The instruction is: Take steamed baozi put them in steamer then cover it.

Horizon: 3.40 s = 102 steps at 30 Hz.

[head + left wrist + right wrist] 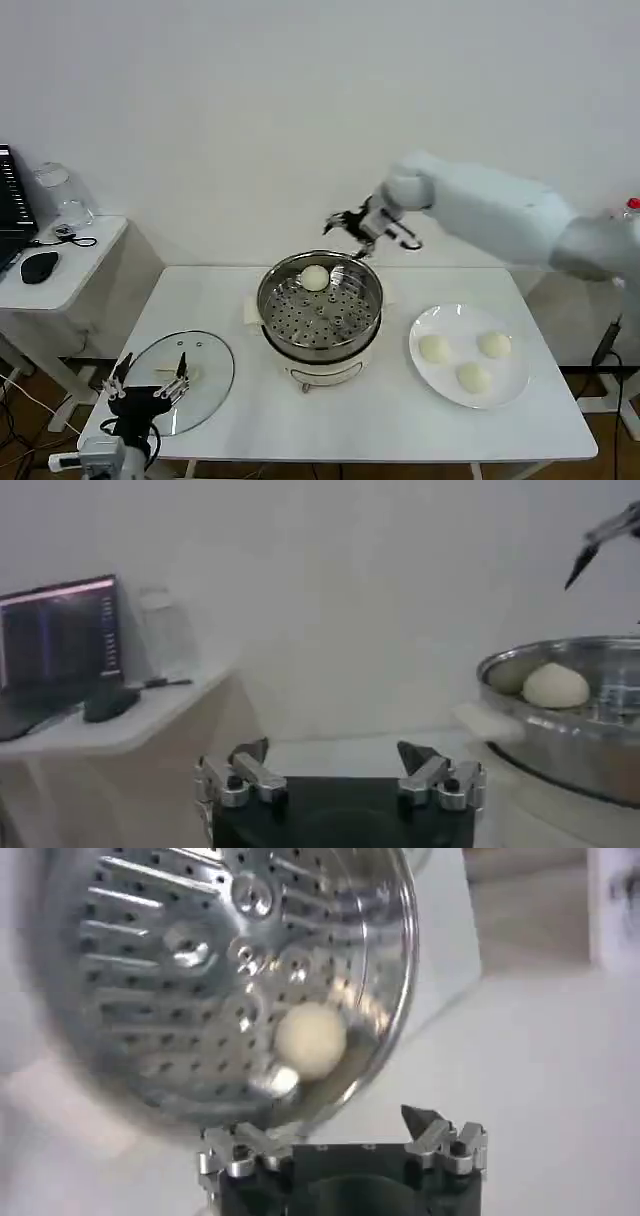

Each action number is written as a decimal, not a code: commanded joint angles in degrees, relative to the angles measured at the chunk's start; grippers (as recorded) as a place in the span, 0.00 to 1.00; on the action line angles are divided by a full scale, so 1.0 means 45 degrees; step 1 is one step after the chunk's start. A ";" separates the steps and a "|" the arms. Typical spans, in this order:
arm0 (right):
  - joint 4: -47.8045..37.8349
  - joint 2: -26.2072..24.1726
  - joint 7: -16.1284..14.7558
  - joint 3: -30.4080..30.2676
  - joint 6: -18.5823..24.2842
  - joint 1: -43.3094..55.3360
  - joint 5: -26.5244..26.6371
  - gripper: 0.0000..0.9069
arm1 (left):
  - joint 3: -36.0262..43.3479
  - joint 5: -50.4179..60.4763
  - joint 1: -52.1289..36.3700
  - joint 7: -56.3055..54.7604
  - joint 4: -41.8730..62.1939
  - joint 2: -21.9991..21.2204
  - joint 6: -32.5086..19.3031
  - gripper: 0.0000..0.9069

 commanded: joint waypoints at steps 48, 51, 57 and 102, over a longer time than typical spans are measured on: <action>-0.2049 -0.0540 -0.0769 0.4465 -0.3530 -0.8064 -0.0937 0.98 | -0.0282 0.0538 -0.0561 0.0685 0.0436 0.0524 -0.0344 1.00; -0.2133 -0.0486 -0.0774 0.4462 -0.3628 -0.8025 -0.0958 0.81 | -0.0319 0.0520 -0.0576 0.0674 0.0483 0.0521 -0.0361 1.00; -0.2077 -0.0548 -0.0945 0.4423 -0.3709 -0.7956 -0.0858 0.67 | -0.0285 0.0503 -0.0614 0.0647 0.0487 0.0488 -0.0351 1.00; 0.0445 0.4125 0.0563 -0.0261 -0.7716 0.0370 0.7525 0.66 | -0.0465 0.0169 -0.1388 0.0405 0.0961 0.0824 -0.0108 1.00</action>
